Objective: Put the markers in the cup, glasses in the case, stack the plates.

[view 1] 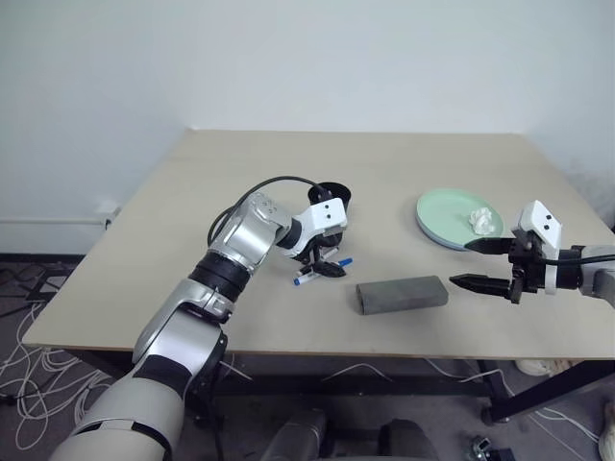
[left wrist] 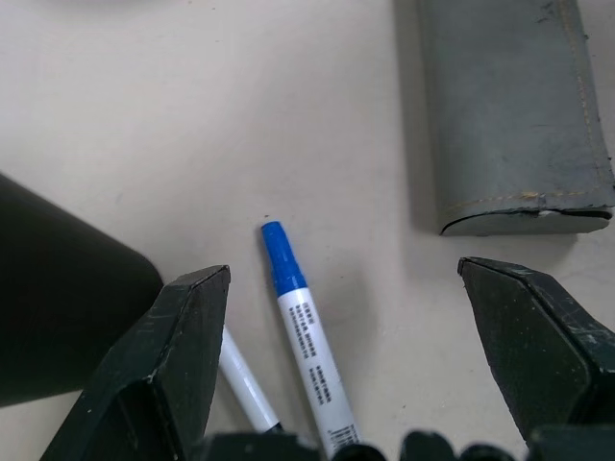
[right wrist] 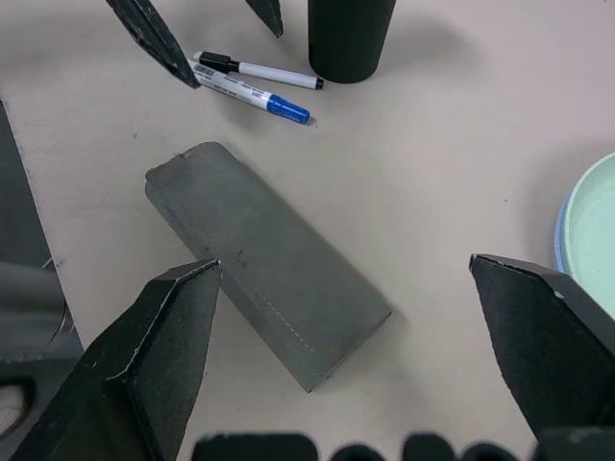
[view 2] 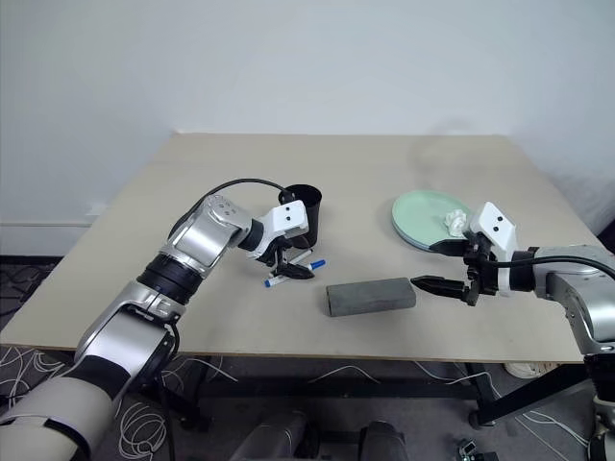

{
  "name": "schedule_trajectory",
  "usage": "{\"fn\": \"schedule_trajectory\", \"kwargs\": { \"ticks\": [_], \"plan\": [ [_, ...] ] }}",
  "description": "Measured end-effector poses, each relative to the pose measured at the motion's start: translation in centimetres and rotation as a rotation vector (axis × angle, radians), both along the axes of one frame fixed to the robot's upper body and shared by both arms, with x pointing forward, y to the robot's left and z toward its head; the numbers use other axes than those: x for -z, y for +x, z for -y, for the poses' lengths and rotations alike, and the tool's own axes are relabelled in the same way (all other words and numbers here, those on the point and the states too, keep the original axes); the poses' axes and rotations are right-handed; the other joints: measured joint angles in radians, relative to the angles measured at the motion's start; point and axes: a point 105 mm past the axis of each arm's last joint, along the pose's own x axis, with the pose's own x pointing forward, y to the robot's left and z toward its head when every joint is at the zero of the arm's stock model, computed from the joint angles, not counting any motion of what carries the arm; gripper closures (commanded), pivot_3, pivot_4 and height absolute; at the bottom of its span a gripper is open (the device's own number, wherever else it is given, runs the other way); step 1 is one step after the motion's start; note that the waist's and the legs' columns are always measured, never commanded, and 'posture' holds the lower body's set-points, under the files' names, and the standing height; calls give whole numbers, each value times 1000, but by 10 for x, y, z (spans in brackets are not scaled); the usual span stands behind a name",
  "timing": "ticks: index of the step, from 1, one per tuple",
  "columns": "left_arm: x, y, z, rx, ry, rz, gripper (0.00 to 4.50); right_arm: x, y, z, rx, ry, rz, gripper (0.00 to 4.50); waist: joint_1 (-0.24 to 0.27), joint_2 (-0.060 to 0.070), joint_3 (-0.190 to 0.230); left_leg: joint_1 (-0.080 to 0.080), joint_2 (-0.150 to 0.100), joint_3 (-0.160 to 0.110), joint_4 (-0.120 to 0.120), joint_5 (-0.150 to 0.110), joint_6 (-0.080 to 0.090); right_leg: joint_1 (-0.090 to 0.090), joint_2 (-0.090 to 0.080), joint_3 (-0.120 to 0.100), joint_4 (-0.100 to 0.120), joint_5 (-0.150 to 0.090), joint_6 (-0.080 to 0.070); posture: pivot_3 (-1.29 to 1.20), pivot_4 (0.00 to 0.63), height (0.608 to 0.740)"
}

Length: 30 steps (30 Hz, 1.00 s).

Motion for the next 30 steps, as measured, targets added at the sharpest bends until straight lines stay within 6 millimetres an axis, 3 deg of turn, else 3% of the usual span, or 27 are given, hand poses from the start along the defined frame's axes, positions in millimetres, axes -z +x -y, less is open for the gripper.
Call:
{"fn": "schedule_trajectory", "kwargs": {
  "ticks": [5,19,22,30],
  "plan": [
    [18,-4,4,-8,13,-48,461,1,0,0,4,-1,-2,0,0,0,0,0,0,0,0,0,0,0,0,0,0,0,0,0,0,692],
    [34,0,3,-42,30,-63,461,0,-2,-2,-1,0,0,0,0,0,0,0,0,0,0,0,0,0,0,0,0,0,0,0,0,692],
    [35,0,2,-46,38,-65,1001,0,-2,-2,0,0,0,0,0,0,0,0,0,0,0,0,0,0,0,0,0,0,0,0,0,692],
    [36,-1,3,-39,44,-66,3773,0,-2,-2,1,0,-2,0,0,0,0,0,0,0,0,0,0,0,0,0,0,0,0,0,0,692]
  ]
}}
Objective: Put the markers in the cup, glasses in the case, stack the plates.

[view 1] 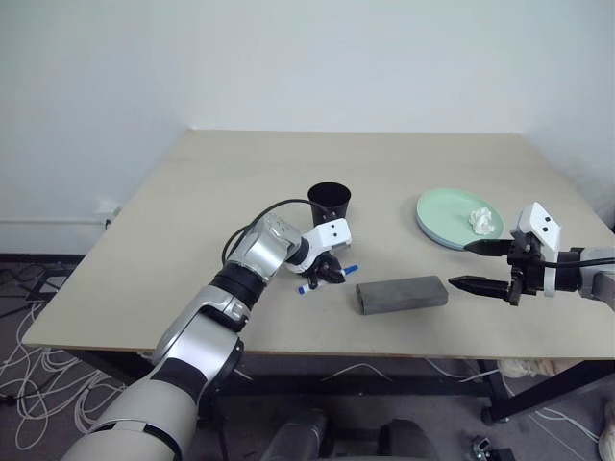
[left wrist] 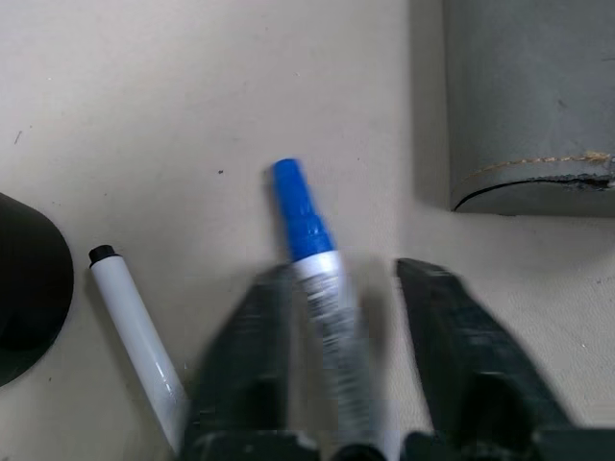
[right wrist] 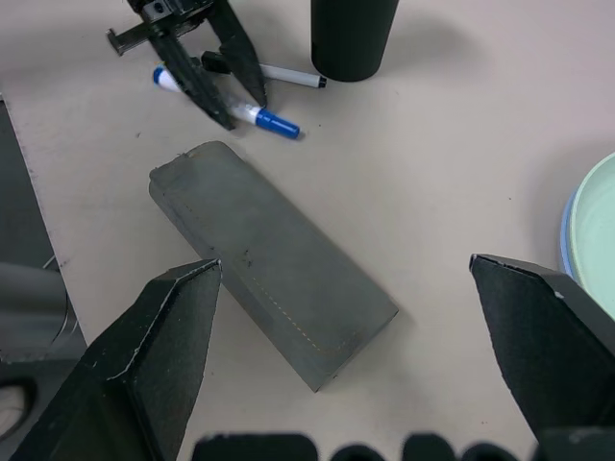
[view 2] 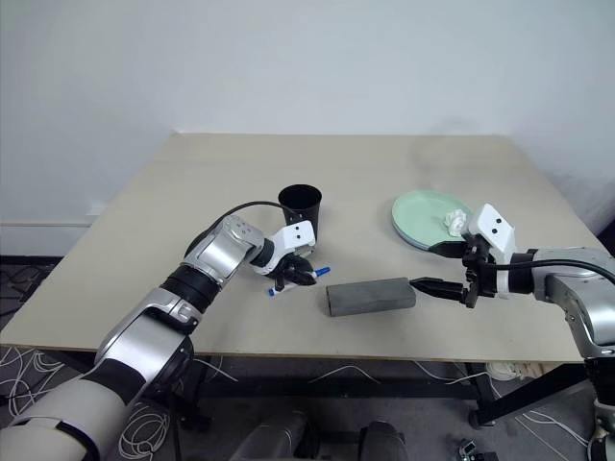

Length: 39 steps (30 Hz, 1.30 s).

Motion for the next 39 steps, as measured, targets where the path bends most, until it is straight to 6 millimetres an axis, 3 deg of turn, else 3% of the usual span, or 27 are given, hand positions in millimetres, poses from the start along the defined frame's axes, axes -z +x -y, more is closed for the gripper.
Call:
{"fn": "schedule_trajectory", "kwargs": {
  "ticks": [2,3,17,20,31,39],
  "plan": [
    [-4,1,1,6,-10,9,4411,0,0,0,1,0,-2,0,0,0,0,0,0,0,0,0,0,0,0,0,0,0,0,0,0,692],
    [-5,1,2,9,-8,13,4458,0,0,0,-1,0,0,0,0,0,0,0,0,0,0,0,0,1,0,0,0,0,0,0,0,692],
    [-6,-3,5,30,-6,8,4458,0,0,0,-1,0,0,0,0,0,0,0,0,0,0,0,0,0,0,0,0,0,0,0,0,692],
    [-5,-3,5,25,-6,2,3887,0,0,0,-1,0,0,0,0,0,0,0,0,0,0,0,0,0,0,0,0,0,0,0,0,692],
    [-4,-1,4,1,3,9,122,0,0,0,-1,0,0,0,0,0,0,0,0,0,0,0,0,0,0,0,0,0,1,0,0,692],
    [-4,-1,4,-1,3,12,48,0,0,0,-1,0,-1,0,0,0,0,0,0,0,0,0,0,0,0,0,0,0,1,0,0,692]
  ]
}}
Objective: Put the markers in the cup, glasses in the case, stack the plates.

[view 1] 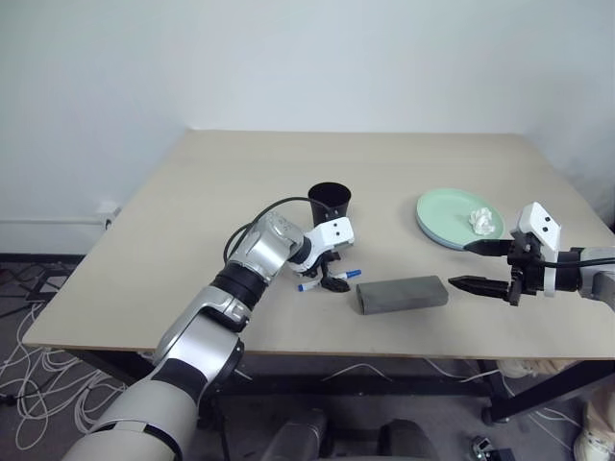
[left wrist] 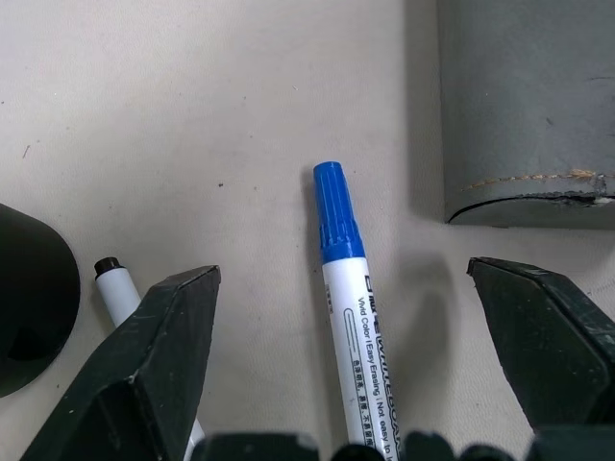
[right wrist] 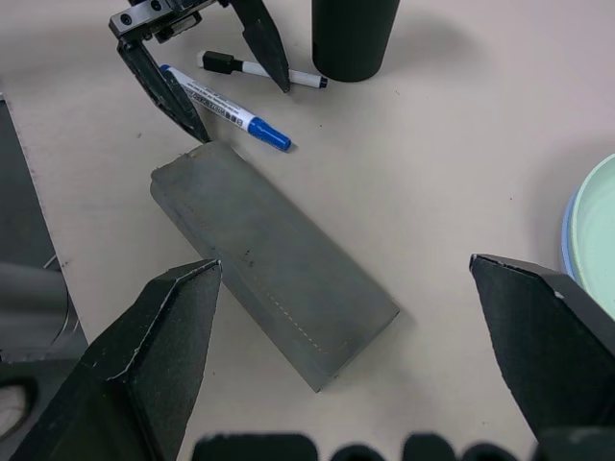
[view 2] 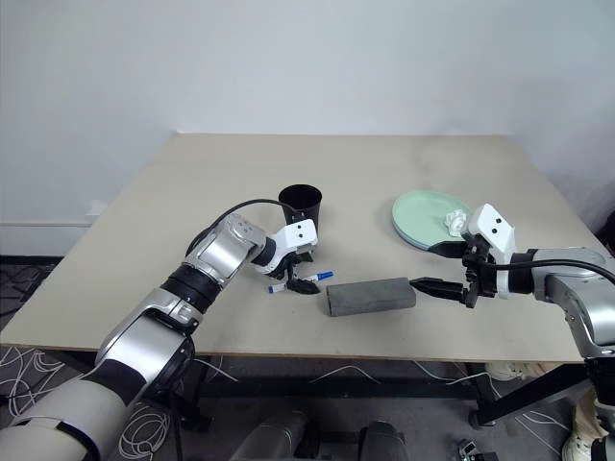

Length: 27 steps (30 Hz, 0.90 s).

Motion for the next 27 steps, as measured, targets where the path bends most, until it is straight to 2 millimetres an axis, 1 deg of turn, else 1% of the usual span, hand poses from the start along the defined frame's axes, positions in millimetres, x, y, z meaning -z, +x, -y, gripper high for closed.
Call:
{"fn": "schedule_trajectory", "kwargs": {
  "ticks": [2,5,6,9,13,17,18,20,27],
  "plan": [
    [1,0,0,2,3,-2,48,0,0,0,0,0,0,0,0,0,0,0,0,0,0,0,0,0,0,0,0,0,0,0,0,692],
    [12,-8,-3,18,33,-28,48,0,0,0,0,0,1,0,0,0,0,0,0,0,0,0,0,0,0,0,0,0,0,0,0,692],
    [12,-8,-5,18,34,-24,48,0,0,0,1,0,0,0,0,0,0,0,0,0,0,0,0,0,0,0,0,0,0,0,0,692],
    [11,-9,-3,28,42,-24,591,0,0,0,0,0,1,0,0,0,0,0,0,0,0,0,0,0,0,0,0,0,0,0,0,692],
    [11,-13,-3,46,58,-42,1999,-1,0,0,0,0,3,0,0,0,0,0,0,0,-1,0,0,0,0,0,0,0,0,0,0,692],
    [11,-14,-4,55,68,-40,3317,-1,0,0,0,0,3,0,0,0,0,1,0,0,-1,0,0,0,0,0,0,0,0,0,0,692],
    [11,-14,-4,56,70,-39,3747,-1,0,0,0,0,3,0,0,0,0,1,0,0,-1,0,0,0,0,0,0,0,0,0,0,692],
    [11,-14,-5,55,72,-37,4374,-1,0,0,0,0,3,0,0,0,0,1,0,0,-1,0,0,0,0,0,0,0,0,0,0,692],
    [11,-14,-5,55,72,-35,4402,-1,1,0,-1,0,5,0,0,0,0,1,0,0,-1,0,0,0,0,0,0,0,0,0,0,692]
  ]
}}
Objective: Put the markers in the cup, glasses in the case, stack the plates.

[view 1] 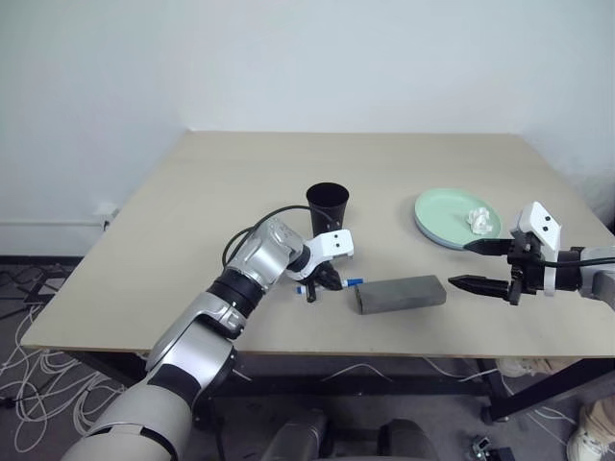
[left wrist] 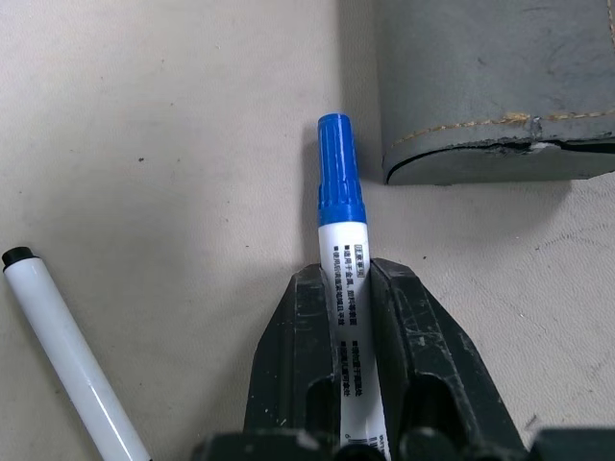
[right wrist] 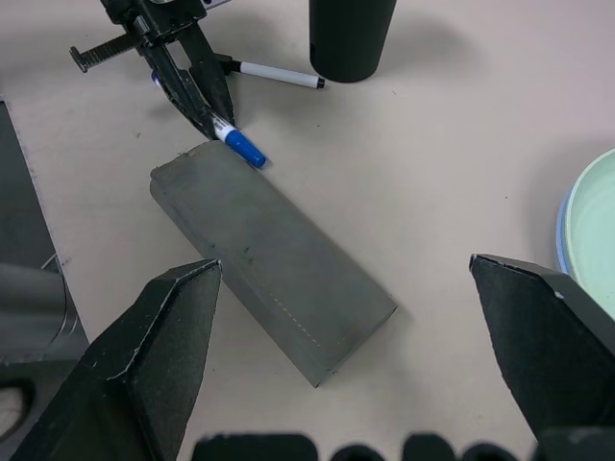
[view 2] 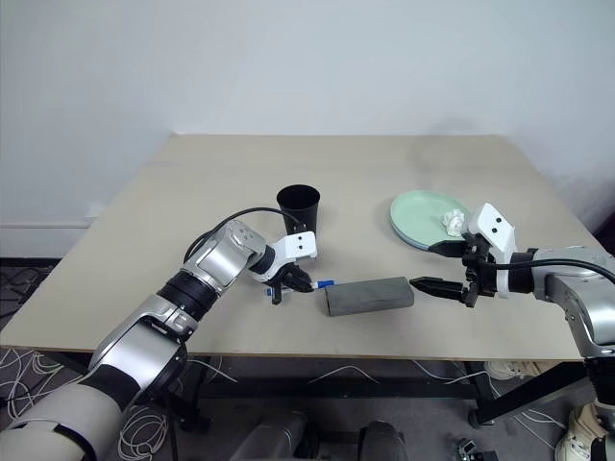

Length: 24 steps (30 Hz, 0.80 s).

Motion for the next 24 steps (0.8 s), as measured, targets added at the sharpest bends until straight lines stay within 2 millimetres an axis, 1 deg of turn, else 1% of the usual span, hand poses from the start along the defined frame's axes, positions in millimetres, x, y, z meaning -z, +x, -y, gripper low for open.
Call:
{"fn": "schedule_trajectory", "kwargs": {
  "ticks": [3,5,6,10,15,18,20,21,23,24],
  "plan": [
    [-2,2,1,-29,-35,-18,4402,0,0,0,0,0,1,0,0,0,0,0,0,0,0,0,0,0,0,0,0,0,0,0,0,692],
    [-14,4,7,-86,-145,-74,4402,0,0,0,2,1,0,0,0,0,0,-1,0,0,0,0,0,-1,0,0,0,0,0,0,0,692],
    [-22,5,12,-93,-189,-82,4402,0,1,0,1,1,1,0,1,0,1,-1,0,0,0,0,0,-1,0,-1,0,0,0,0,0,692],
    [-68,18,27,-119,-363,-31,4402,-3,2,-1,-2,1,10,0,0,-1,1,-2,0,0,0,0,0,-1,0,-1,-1,0,1,0,0,692],
    [-109,32,35,-148,-515,88,4402,-3,2,-1,-2,2,10,0,0,-1,1,-2,0,0,0,0,0,-1,0,0,-1,0,1,0,0,692],
    [-136,44,34,-192,-623,160,4402,-3,2,-1,-2,4,11,0,0,-1,1,-2,0,0,1,0,0,-1,0,0,-1,0,1,0,0,692],
    [-156,55,30,-244,-707,216,4402,-3,2,-2,-4,7,12,0,0,-1,1,-1,0,0,1,0,0,0,0,0,-1,0,1,0,0,692],
    [-168,64,25,-294,-770,257,4402,-4,3,-2,-4,7,14,0,1,-1,1,-1,0,0,1,0,0,0,0,0,-1,1,2,0,0,692],
    [-181,77,16,-373,-849,316,4402,-5,3,-2,-5,7,16,0,0,-1,1,-1,0,0,1,0,0,0,0,0,-1,1,2,0,0,692],
    [-183,82,11,-408,-871,336,4402,-5,3,-2,-6,7,17,0,0,-1,1,-1,0,0,1,0,0,0,0,0,-1,1,2,0,0,692]
  ]
}}
